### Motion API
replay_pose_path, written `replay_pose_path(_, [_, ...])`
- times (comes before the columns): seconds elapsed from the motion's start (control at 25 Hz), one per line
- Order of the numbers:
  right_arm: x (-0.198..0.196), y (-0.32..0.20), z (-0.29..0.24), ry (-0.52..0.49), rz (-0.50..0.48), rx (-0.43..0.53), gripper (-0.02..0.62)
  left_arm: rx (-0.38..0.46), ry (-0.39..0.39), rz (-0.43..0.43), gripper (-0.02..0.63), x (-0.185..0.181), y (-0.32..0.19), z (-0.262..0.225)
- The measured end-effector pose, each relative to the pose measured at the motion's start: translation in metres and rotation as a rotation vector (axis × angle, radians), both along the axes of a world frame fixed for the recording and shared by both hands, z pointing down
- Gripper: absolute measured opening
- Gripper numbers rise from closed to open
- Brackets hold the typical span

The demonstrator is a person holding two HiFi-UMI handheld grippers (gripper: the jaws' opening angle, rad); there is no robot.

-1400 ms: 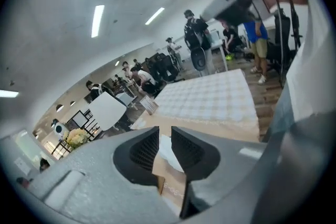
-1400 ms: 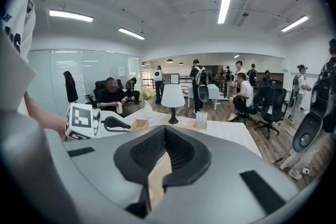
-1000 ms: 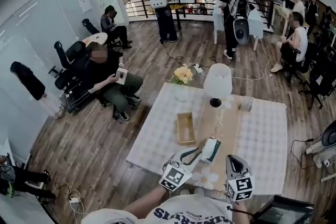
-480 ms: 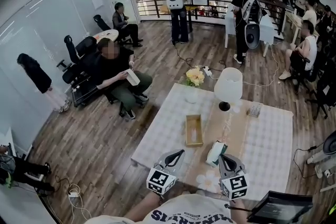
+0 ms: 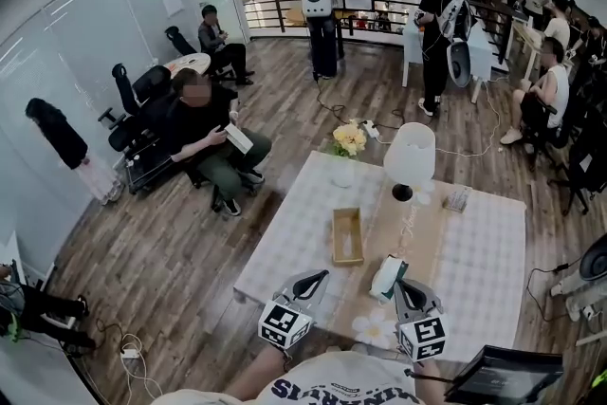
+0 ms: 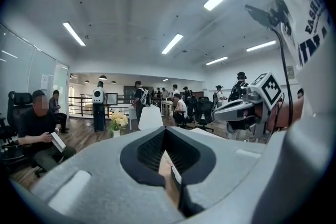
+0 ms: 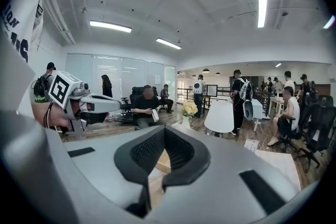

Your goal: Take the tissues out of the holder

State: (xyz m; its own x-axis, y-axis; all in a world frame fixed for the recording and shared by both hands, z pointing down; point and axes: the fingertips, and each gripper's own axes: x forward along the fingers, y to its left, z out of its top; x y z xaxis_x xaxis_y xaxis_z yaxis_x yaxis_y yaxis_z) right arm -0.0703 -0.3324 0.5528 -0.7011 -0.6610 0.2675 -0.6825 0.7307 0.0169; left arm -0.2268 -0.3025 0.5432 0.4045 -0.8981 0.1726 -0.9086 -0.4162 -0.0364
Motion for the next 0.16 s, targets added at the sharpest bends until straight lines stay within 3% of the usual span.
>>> replay_pose_path(0.16, [0.011,-0.001,0.014,0.001,-0.015,-0.026,0.008,-0.009,0.026,0.014,0.003,0.01,-0.003,0.008])
